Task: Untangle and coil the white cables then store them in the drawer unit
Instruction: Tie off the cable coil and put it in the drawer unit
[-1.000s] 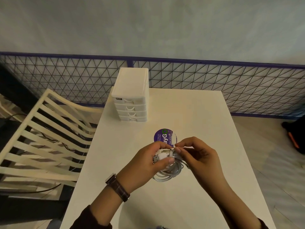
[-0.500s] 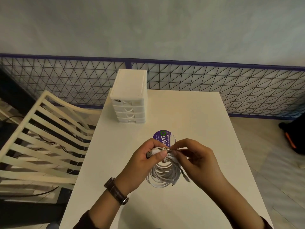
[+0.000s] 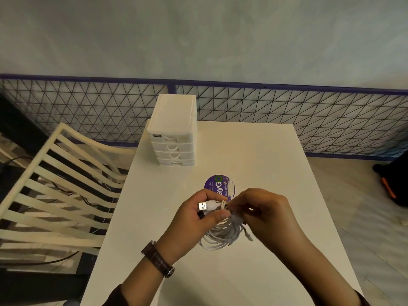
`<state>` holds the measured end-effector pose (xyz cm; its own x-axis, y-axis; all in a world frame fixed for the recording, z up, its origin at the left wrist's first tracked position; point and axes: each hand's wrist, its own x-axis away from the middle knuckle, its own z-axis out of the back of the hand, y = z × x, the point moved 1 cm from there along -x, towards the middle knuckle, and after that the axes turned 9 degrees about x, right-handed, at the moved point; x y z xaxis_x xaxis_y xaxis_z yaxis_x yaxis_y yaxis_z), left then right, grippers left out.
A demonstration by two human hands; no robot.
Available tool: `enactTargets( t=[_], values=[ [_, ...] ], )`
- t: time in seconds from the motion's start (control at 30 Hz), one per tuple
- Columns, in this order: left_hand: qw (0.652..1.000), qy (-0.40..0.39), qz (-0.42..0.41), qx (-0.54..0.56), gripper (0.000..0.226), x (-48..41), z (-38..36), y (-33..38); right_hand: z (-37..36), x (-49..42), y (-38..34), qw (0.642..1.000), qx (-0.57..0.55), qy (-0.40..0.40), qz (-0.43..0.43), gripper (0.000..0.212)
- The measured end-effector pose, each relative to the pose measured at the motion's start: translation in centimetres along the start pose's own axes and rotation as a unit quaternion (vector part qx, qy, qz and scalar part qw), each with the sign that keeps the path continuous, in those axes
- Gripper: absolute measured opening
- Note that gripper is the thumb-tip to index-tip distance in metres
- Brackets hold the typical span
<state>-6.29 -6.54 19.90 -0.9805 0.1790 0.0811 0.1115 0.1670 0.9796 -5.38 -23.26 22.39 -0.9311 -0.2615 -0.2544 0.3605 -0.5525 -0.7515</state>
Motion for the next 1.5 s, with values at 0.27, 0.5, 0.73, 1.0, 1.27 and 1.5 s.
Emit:
enactTargets(
  t=[0.27, 0.5, 0.73, 1.0, 1.27, 1.5],
  values=[
    [1.000, 0.007, 0.005, -0.007, 0.015, 0.1, 0.1, 0.1, -0.4, 0.0, -0.5, 0.991, -0.069, 0.051, -0.102, 0.014],
    [1.000, -0.005, 0.008, -0.020, 0.019, 0.0, 0.2, 0.0, -0.9, 0.8, -1.1, 0.987, 0.110, 0.098, 0.071, 0.005],
    [1.000, 0.019, 0.006, -0.006, 0.020, -0.3, 0.4, -0.1, -1.9, 1.9, -1.1, 0.994, 0.057, 0.058, 0.071, 0.042],
    [1.000, 0.012, -0.007, 0.009, 0.019, -0.3, -0.1, -0.4, 0.5, 0.2, 0.1, 0.959, -0.213, 0.000, -0.188, 0.017],
    [1.000, 0.004, -0.023, -0.017, 0.021, -0.1, 0.3, -0.2, 0.5, -1.0, 0.8, 0.925, -0.263, -0.063, -0.268, 0.010],
    [0.998, 0.039, -0.046, -0.021, 0.020, -0.2, 0.1, -0.9, -0.7, -0.2, -0.5, 0.957, -0.180, 0.036, -0.225, 0.009]
  ],
)
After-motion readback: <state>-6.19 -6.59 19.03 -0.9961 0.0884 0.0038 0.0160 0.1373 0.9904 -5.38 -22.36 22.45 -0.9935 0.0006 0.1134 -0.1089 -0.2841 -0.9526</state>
